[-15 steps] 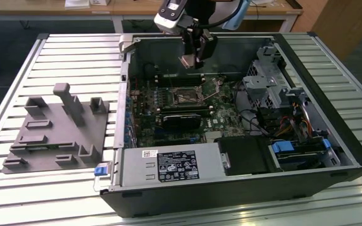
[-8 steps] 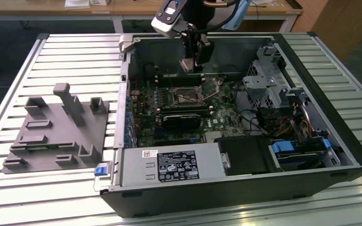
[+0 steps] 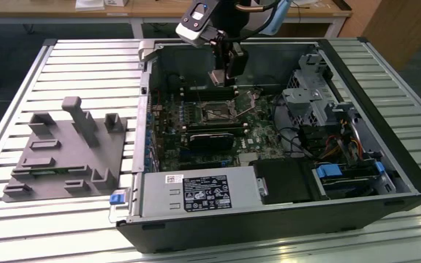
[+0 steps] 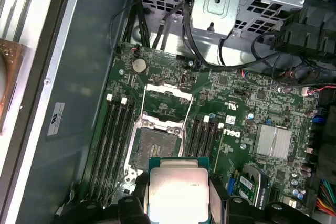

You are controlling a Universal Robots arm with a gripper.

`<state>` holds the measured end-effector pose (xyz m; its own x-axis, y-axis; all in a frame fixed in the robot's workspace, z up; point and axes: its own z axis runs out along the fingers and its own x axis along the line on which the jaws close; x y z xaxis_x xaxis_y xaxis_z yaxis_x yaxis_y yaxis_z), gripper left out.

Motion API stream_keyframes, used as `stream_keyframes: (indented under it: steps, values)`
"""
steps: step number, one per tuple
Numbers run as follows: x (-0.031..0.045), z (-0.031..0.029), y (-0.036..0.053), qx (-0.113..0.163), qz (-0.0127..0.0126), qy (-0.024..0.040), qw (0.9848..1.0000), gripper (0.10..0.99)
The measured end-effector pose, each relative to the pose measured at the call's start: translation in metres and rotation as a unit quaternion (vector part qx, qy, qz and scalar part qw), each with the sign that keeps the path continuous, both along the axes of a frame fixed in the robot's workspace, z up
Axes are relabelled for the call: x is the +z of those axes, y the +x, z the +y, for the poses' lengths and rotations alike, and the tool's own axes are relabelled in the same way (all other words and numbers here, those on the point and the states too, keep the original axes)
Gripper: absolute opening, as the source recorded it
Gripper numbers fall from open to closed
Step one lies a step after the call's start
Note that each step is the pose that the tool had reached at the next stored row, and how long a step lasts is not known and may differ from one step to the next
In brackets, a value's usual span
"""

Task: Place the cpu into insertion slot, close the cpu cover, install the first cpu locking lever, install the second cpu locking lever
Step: 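Place the cpu into insertion slot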

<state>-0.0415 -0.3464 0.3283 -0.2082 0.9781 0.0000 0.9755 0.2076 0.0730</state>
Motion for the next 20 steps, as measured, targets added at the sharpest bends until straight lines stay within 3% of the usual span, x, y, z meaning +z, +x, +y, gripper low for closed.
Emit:
stream_keyframes:
  steps: [14, 20]
  values:
    - [-0.0041, 0.0000, 0.0000, 0.000, 0.0000, 0.0000, 1.0000, 0.541]
    - [-0.0099, 0.0000, 0.0000, 0.000, -0.0003, -0.0004, 1.0000, 0.541]
